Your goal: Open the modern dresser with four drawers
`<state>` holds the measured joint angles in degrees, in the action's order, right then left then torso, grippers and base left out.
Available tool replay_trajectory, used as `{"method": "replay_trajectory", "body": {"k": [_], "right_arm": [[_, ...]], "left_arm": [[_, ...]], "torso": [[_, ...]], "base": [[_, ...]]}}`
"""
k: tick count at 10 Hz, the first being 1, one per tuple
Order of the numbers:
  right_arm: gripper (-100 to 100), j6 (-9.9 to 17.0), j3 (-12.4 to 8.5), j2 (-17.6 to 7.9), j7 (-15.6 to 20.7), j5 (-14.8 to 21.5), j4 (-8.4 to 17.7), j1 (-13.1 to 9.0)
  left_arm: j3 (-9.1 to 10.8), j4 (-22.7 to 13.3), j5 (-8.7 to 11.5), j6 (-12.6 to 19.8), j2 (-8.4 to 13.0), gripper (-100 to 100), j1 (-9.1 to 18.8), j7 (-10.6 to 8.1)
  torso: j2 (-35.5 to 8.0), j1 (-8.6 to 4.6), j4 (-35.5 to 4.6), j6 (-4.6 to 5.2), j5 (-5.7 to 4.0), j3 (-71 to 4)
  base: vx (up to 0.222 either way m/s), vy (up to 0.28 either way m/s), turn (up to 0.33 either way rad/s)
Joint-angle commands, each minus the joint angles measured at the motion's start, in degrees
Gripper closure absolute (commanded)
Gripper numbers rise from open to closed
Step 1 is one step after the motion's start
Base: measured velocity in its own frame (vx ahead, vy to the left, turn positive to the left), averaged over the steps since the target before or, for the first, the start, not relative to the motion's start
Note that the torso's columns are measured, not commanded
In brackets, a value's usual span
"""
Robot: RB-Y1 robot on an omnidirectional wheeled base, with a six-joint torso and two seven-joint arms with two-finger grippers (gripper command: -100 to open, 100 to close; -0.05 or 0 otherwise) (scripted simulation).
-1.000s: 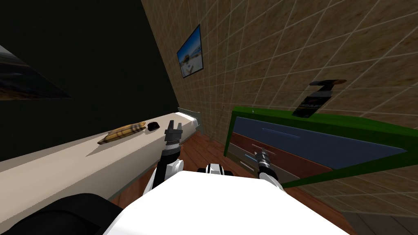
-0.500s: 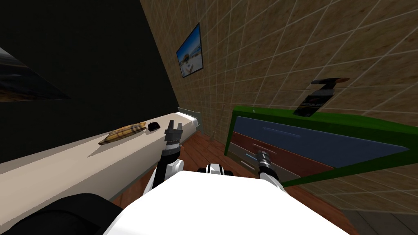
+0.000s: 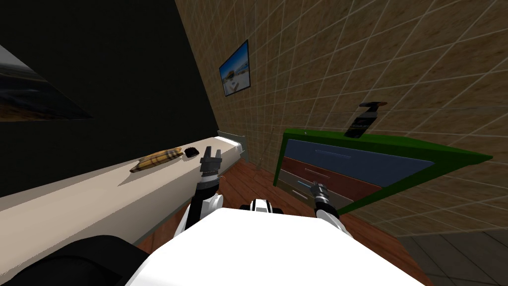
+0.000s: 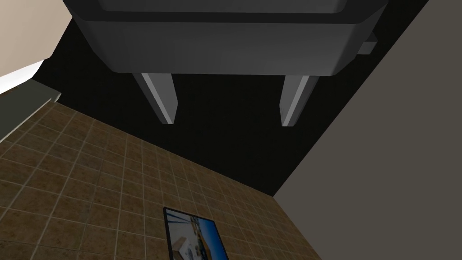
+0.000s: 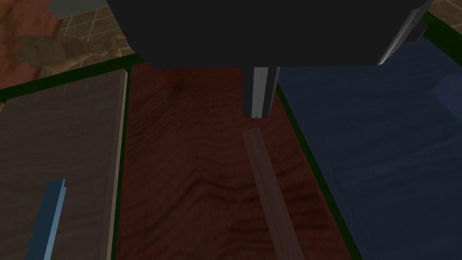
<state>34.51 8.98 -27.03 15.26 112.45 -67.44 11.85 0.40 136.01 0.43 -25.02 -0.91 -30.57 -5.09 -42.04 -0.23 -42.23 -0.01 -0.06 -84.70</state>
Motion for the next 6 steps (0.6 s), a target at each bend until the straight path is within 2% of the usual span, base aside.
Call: {"method": "replay_trajectory", "body": {"k": [1,6], "right_arm": [[-100,0.6,1.7,0.2,1.3,-1.9,2.3,-2.9],[-100,1.9,5.5,0.7,4.0,-5.9,7.2,-9.1]], "left_arm": [[0.01,0.0,0.0,0.0,0.0,0,0.0,0.0],[0.01,0.0,0.0,0.0,0.0,0,0.0,0.0]], "torso": [[0.1,-0.06,0.1,0.0,-0.03,-0.1],[-0.3,0.3,-0.1,0.01,0.08,0.2]], "base": [[-0.01,-0.022,-0.018],[0.003,-0.036,-0.015]]}}
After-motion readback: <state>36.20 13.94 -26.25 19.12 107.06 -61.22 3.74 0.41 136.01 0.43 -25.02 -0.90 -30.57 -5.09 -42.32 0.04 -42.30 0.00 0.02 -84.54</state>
